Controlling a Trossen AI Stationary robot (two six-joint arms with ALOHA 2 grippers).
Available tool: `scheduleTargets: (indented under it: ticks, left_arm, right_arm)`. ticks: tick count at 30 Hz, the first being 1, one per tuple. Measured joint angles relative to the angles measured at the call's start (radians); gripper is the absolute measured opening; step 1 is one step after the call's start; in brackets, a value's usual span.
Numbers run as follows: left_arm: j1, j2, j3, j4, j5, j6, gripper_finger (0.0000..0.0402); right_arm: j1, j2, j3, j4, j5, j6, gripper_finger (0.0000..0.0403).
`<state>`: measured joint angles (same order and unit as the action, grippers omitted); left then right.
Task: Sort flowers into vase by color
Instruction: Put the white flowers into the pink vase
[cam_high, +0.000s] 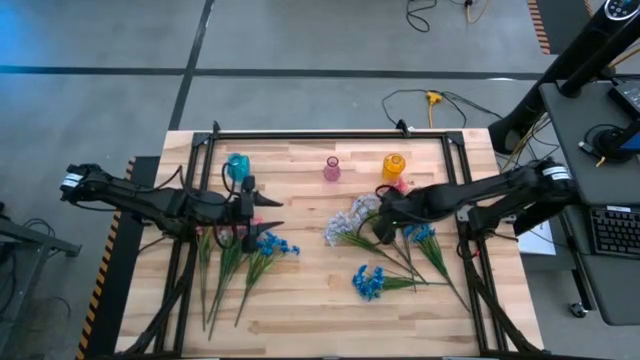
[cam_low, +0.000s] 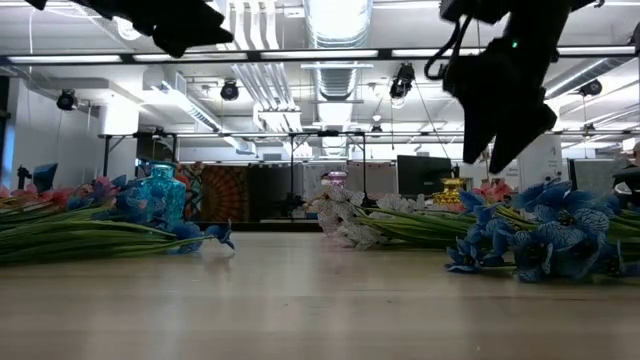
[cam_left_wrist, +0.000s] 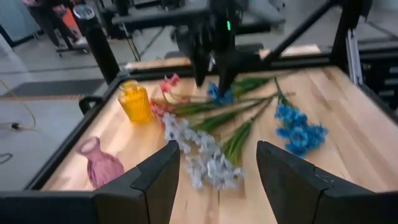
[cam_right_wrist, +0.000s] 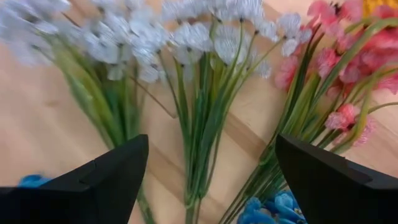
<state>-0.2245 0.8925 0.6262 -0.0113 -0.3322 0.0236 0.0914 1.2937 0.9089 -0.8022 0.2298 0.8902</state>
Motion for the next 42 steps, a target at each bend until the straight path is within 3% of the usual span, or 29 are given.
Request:
scheduleTargets:
  ticks: [20,34,42]
  left_arm:
    - [0.0,0.003,0.0,0.04,-0.001,-0.036,0.0196]
    - [0.0,0.004,0.0,0.076,-0.002,-0.029,0.0196]
    - [0.0,0.004,0.0,0.076,-0.002,-0.029,0.0196]
  right_arm:
    - [0.0,0.305,-0.001,0.157,0.006,-0.091,0.0329]
    - [0.0,0.3,-0.001,0.166,0.062,-0.087,0.0108]
    - [0.0,0.3,-0.001,0.175,0.062,-0.087,0.0024]
